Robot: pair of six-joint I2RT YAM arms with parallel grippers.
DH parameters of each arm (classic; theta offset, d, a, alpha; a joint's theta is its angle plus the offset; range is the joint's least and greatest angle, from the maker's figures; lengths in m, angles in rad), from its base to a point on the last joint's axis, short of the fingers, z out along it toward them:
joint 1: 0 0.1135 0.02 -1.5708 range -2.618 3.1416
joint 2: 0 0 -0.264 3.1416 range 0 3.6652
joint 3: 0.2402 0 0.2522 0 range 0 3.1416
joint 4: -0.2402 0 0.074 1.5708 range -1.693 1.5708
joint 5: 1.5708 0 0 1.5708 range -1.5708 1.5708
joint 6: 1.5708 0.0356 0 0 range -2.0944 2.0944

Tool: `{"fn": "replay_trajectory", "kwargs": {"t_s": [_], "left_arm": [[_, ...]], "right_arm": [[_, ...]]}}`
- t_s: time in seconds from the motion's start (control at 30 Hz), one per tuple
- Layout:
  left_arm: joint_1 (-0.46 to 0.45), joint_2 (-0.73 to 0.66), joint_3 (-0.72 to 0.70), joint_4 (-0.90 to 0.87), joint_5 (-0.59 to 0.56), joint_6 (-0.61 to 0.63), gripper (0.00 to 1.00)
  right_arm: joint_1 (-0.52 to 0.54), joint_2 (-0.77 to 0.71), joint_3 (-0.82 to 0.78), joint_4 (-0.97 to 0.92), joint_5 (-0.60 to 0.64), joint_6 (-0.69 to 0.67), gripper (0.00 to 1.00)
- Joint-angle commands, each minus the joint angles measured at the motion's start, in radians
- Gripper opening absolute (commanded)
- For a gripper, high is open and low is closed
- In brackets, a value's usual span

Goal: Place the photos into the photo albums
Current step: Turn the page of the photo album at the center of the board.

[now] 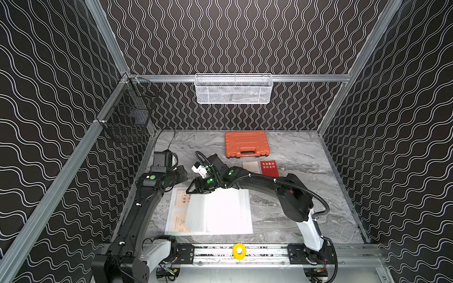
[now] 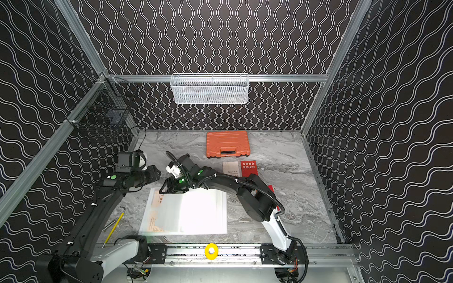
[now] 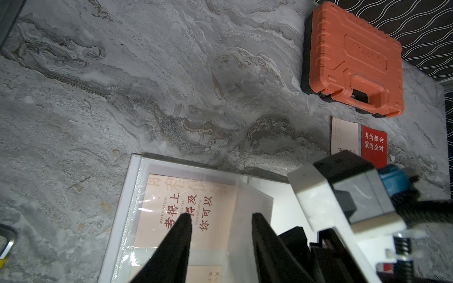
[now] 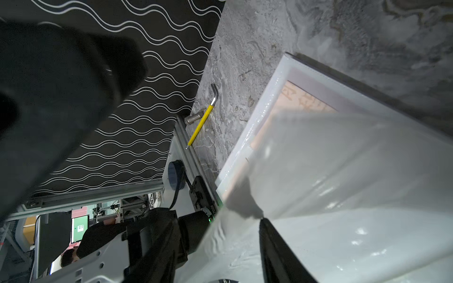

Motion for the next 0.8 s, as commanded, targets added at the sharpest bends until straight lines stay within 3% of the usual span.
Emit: {"fn": "replay_trajectory", "kwargs": {"t_s": [0.0,0.37,0.57,0.77], "left_arm": [[0.003,-0.001,0.016,0.002,0.021,0.009,0.46],[0.003,0.052,0.117,0.0,0.012,0.011,0.46],[-0.011,0.089,0.12,0.03,0.037,0.003,0.47],[-0.113,0.138,0.118,0.071,0.008,-0.023,0.47]], "right_arm": [[0.001,-0.014,0.003,0.024,-0.015,0.002,0.58],[0.002,-0.002,0.019,0.04,-0.036,0.004,0.69],[-0.019,-0.071,-0.039,-0.026,0.051,-0.057,0.7],[-0.089,-0.182,-0.193,-0.094,0.18,-0.116,0.68]]}}
